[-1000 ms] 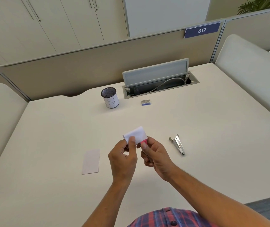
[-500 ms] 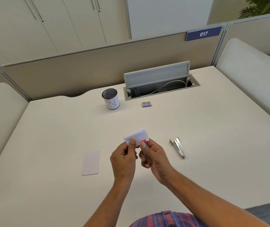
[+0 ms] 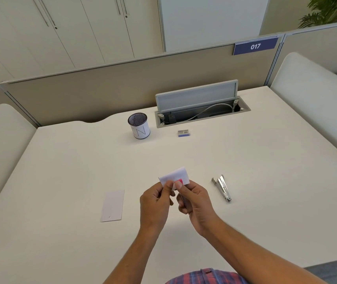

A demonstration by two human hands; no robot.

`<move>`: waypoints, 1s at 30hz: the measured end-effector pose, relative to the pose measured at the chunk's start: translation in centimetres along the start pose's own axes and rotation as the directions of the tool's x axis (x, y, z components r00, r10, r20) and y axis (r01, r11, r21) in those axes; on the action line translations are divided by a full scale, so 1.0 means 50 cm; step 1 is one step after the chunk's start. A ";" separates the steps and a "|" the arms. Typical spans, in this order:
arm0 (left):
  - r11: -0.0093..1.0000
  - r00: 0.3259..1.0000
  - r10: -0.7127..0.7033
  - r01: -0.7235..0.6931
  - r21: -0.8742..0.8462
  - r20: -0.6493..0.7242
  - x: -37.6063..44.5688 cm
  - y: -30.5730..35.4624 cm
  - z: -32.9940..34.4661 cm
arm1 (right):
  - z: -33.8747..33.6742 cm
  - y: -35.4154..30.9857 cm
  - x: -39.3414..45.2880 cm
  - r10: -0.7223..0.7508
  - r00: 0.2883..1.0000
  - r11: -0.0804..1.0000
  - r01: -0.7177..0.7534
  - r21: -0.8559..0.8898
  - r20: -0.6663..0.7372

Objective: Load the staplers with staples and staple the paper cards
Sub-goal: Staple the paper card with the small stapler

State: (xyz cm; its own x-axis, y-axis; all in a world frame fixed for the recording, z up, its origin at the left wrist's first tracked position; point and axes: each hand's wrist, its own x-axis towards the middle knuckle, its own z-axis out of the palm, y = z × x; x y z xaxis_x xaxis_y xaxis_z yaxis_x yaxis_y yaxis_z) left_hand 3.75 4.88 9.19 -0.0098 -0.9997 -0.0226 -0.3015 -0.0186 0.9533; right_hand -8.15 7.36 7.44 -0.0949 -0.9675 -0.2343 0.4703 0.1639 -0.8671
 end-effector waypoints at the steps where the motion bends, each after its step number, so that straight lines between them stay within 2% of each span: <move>1: 1.000 1.000 -0.001 0.001 0.004 0.017 0.001 -0.001 -0.001 | -0.001 -0.001 0.000 0.004 1.000 1.000 -0.004 0.012 -0.002; 7: 0.999 0.993 -0.035 0.032 0.028 0.114 0.002 -0.002 -0.004 | -0.003 0.001 0.002 0.048 0.998 0.999 -0.048 0.009 -0.039; 18: 0.998 0.998 -0.034 0.036 -0.042 0.048 -0.002 -0.007 0.006 | -0.002 0.007 0.001 0.018 0.998 0.999 -0.016 0.032 -0.057; 25: 0.999 0.991 -0.041 0.043 -0.014 0.126 0.007 -0.015 -0.001 | -0.005 0.007 0.000 0.009 0.996 1.000 -0.008 0.013 -0.089; 28: 0.989 0.989 -0.080 0.095 -0.115 0.127 0.002 -0.012 0.000 | -0.001 0.004 -0.003 -0.002 0.995 1.000 0.002 0.005 -0.104; 30: 0.953 0.973 -0.129 0.175 -0.248 0.190 -0.002 -0.013 0.004 | 0.001 0.002 -0.003 -0.012 0.994 1.000 0.011 -0.010 -0.113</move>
State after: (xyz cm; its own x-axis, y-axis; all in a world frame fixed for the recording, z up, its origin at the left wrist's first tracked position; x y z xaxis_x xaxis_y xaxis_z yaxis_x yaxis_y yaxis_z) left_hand 3.77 4.99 8.50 -0.1517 -0.9675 -0.2023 -0.0530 -0.1964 0.9791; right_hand -8.04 7.52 7.40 -0.1992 -0.9415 -0.2717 0.4600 0.1550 -0.8743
